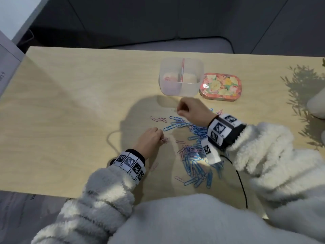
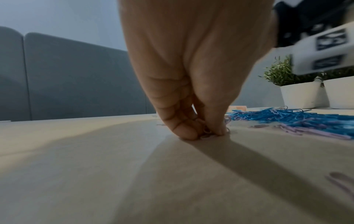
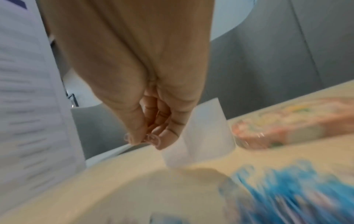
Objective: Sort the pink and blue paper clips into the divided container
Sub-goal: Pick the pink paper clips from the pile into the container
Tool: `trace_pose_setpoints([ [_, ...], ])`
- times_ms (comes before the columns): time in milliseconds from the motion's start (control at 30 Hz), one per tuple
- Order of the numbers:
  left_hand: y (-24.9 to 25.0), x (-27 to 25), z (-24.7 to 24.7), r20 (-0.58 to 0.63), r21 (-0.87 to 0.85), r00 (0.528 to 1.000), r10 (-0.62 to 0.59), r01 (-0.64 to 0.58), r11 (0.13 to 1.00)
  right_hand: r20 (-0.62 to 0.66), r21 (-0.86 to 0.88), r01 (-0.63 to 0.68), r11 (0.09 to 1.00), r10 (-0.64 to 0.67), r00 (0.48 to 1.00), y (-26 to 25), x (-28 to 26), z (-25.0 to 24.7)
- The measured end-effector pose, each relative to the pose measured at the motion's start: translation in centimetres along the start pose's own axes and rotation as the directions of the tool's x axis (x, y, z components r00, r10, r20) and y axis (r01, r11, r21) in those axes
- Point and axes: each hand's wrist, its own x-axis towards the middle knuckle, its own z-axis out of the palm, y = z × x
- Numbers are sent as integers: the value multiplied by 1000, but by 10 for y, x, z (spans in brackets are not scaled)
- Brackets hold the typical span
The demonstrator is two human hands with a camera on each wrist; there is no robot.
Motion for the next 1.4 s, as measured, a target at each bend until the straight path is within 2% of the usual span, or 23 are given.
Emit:
trace_pose_setpoints([
  [67,0,2,-1,41,13,999,-1,0,1000,-87,-18,38,999,-40,995,-13,22,-22],
  [167,2,7,-6,83,25,997,4,-6,1000,-177,-16,19,1000,-21,984,-26,60,-43],
  [267,6,15,-20,57,-52,998,6,-3,999,-245,-18,-15,1000,10,969,-30,92,-48],
  [367,8,31,-47,-37,-118,999,11,-15,993,-292,-10,-63,998,58,955,-27,107,-47],
  [433,9,49,-71,-145,-149,989,-20,-2,989,-297,-13,-56,998,49,954,-27,110,-47],
  [500,13,69,-94,-261,-153,964,-46,6,988,-308,11,-45,999,46,950,-25,109,-49],
  [567,19,90,-110,-346,-135,936,-57,10,991,-351,108,-29,994,66,934,-22,103,-53],
  [667,29,118,-122,-425,-63,904,-37,11,998,-403,186,25,982,53,914,-13,86,-54],
  [833,27,146,-116,-333,49,943,-26,44,998,-331,146,20,989,30,943,0,46,-39],
  [933,26,141,-109,-359,119,933,40,3,993,-248,39,18,999,-8,969,6,28,-19],
  [1000,23,132,-109,-395,93,916,67,-33,995,-112,-61,-14,998,7,994,13,24,-1],
  [1067,17,116,-107,-466,38,880,97,-89,995,14,-174,-41,984,44,999,19,21,17],
  [1133,9,95,-95,-486,5,867,113,-127,992,38,-228,-20,973,29,999,23,19,33],
  [1200,1,75,-73,-401,-2,910,100,-110,994,40,-284,-10,959,22,999,24,16,44],
  [1300,-8,60,-42,-199,0,980,20,-20,1000,59,-363,0,932,23,998,23,17,49],
  [1400,-11,51,-26,-122,17,991,-47,49,999,62,-287,-24,958,43,997,24,19,45],
])
